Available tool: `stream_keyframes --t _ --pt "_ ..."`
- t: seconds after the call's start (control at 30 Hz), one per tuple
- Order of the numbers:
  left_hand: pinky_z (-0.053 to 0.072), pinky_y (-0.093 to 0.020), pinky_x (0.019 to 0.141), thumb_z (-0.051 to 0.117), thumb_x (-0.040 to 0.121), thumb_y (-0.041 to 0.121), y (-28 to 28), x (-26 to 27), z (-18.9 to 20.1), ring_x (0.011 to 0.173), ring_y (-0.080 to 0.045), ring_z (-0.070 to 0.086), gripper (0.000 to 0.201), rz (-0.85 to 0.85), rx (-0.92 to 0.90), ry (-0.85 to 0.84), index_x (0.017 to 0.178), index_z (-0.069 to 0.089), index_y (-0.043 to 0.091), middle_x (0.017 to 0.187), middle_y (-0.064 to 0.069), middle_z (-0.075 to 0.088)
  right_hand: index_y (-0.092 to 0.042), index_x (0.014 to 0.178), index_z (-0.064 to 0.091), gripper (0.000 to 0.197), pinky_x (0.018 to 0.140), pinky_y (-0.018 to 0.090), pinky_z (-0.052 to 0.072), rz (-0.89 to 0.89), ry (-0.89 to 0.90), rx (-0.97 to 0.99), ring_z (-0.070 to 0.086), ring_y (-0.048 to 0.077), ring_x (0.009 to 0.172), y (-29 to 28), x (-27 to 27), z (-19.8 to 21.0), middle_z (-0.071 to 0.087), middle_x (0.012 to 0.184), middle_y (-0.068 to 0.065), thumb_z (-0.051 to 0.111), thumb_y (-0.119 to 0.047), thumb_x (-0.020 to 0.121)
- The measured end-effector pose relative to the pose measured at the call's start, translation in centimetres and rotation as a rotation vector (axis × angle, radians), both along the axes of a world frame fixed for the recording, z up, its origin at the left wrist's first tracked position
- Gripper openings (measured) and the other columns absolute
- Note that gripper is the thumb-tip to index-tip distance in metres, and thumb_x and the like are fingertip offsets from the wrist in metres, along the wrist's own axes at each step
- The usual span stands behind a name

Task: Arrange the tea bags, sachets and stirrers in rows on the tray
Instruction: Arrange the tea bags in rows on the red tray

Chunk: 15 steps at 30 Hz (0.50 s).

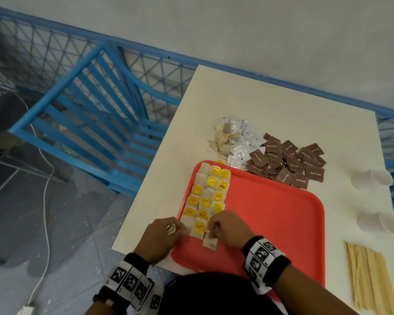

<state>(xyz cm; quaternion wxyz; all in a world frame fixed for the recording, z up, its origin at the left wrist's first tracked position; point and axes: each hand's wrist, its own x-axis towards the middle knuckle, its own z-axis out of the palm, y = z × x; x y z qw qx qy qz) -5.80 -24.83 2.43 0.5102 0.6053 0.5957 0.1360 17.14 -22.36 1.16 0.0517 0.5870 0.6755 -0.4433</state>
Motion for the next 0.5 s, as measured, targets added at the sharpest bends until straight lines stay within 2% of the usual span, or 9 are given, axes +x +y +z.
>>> stream_keyframes --t 0.03,0.1,0.17,0.23,0.33,0.4,0.5 --pt "0.047 -0.013 0.075 0.074 0.085 0.026 0.0 0.1 -0.2 0.085 0.004 0.066 0.003 -0.009 0.011 0.011 0.086 0.076 0.028 0.087 0.017 0.074 -0.022 0.077 0.07 0.016 0.078 0.029 0.057 -0.025 -0.027 0.016 0.068 0.009 0.081 0.1 0.0 -0.3 0.07 0.078 -0.012 0.064 -0.007 0.081" --pt "0.047 -0.014 0.077 0.073 0.085 0.026 0.0 0.6 -0.8 0.089 0.003 0.065 0.009 -0.042 0.011 0.022 0.091 0.075 0.032 0.095 0.015 0.075 -0.026 0.066 0.06 0.022 0.076 0.032 0.058 -0.066 -0.053 0.063 0.067 0.005 0.078 0.1 0.1 -0.8 0.065 0.071 -0.017 0.062 -0.01 0.082" --pt "0.049 -0.02 0.084 0.067 0.085 0.033 -0.1 1.2 -1.5 0.096 -0.003 0.066 0.02 -0.123 0.013 0.079 0.103 0.073 0.038 0.107 0.011 0.074 -0.025 0.063 0.057 0.024 0.072 0.033 0.059 -0.114 -0.037 0.086 0.068 -0.001 0.074 0.0 0.2 -1.1 0.067 0.068 -0.017 0.059 -0.008 0.081" --pt "0.05 -0.029 0.093 0.056 0.082 0.048 -0.3 1.7 -2.3 0.108 -0.01 0.065 0.036 -0.225 0.002 0.165 0.116 0.068 0.043 0.118 0.01 0.071 -0.025 0.061 0.056 0.025 0.069 0.032 0.059 -0.15 -0.033 0.092 0.067 -0.006 0.07 -0.1 0.3 -1.3 0.066 0.065 -0.018 0.058 -0.008 0.08" --pt "0.048 -0.036 0.098 0.042 0.08 0.058 -0.3 2.5 -2.8 0.117 -0.016 0.059 0.05 -0.325 -0.019 0.284 0.125 0.06 0.046 0.126 0.01 0.066 -0.027 0.06 0.054 0.027 0.069 0.032 0.057 -0.176 -0.03 0.115 0.062 -0.008 0.067 -0.1 0.2 -1.7 0.063 0.063 -0.019 0.062 -0.011 0.079" --pt "0.046 -0.037 0.1 0.039 0.081 0.056 -0.3 2.8 -3.0 0.12 -0.019 0.056 0.051 -0.388 -0.03 0.356 0.127 0.058 0.044 0.129 0.008 0.062 -0.026 0.061 0.053 0.025 0.07 0.035 0.057 -0.192 -0.034 0.115 0.063 0.0 0.073 -0.1 0.1 -1.8 0.065 0.071 -0.015 0.066 -0.017 0.08" --pt "0.046 -0.035 0.099 0.051 0.088 0.05 -0.3 2.8 -3.0 0.119 -0.017 0.057 0.04 -0.398 -0.009 0.354 0.125 0.06 0.041 0.127 0.008 0.063 -0.026 0.067 0.051 0.025 0.069 0.034 0.052 -0.22 -0.049 0.098 0.06 0.014 0.082 0.0 -0.1 -1.4 0.064 0.084 -0.008 0.074 -0.031 0.077"
